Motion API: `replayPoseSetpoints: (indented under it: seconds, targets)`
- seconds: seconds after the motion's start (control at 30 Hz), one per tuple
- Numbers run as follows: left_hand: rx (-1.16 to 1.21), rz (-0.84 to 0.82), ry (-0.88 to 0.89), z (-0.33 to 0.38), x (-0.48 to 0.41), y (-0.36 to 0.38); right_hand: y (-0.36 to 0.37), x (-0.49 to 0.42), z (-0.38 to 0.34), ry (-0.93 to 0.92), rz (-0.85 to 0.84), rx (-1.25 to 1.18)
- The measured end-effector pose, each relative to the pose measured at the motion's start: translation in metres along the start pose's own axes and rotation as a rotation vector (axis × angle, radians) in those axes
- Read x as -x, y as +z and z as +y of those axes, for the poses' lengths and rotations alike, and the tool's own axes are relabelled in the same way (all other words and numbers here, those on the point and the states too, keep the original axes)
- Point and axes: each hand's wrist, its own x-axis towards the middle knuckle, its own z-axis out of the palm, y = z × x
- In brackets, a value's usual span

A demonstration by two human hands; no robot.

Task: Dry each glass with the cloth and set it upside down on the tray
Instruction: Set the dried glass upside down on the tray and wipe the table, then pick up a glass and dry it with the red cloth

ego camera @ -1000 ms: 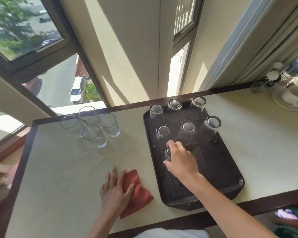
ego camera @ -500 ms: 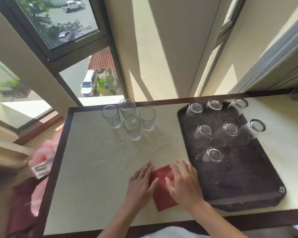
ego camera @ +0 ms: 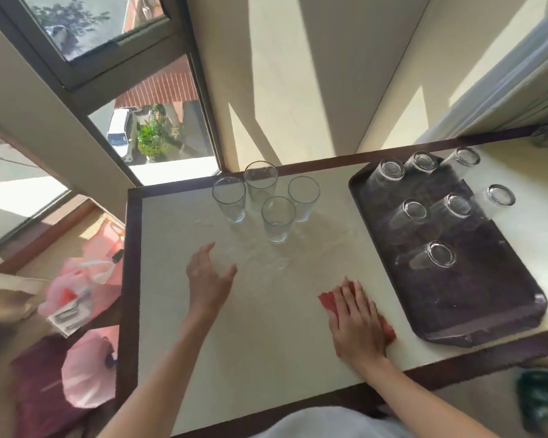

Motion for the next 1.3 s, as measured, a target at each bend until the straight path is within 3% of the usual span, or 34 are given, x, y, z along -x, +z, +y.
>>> replayPoseSetpoints:
  seconds: [0.13, 0.2, 0.4, 0.6, 0.77, 0.87, 1.07, 1.17, 1.3]
  targets:
    - [0.137, -0.018, -0.004, 0.014, -0.054, -0.011, -0.004, -0.007, -0.01, 0.175, 0.089, -0.25]
    - [0.153, -0.033, 0.023, 0.025, -0.074, -0.011, -0.012, -0.012, -0.01, 0.333, 0.008, -0.431]
    - [0.188, -0.041, 0.084, 0.047, -0.11, 0.004, -0.055, -0.012, -0.017, 0.719, -0.012, -1.34]
    - [0.215, 0.058, 0.133, 0.051, -0.103, 0.012, -0.084, 0.0, -0.024, 0.82, -0.086, -1.925]
    - [0.243, 0.118, 0.077, 0.042, -0.04, -0.006, -0.106, 0.0, -0.022, 0.712, -0.179, -2.247]
    - [0.331, 0.008, 0.057, 0.047, 0.03, -0.012, -0.116, -0.002, -0.021, 0.654, -0.246, -2.25]
    - [0.535, -0.369, 0.148, 0.093, 0.14, 0.012, -0.139, 0.005, -0.031, 0.466, -0.279, -1.98]
    - [0.61, -0.37, 0.078, 0.119, 0.159, 0.03, -0.152, 0.018, -0.032, 0.166, -0.225, -1.718]
    - [0.889, -0.337, -0.118, 0.153, 0.167, 0.039, -0.154, 0.043, -0.032, -0.314, 0.036, -1.163]
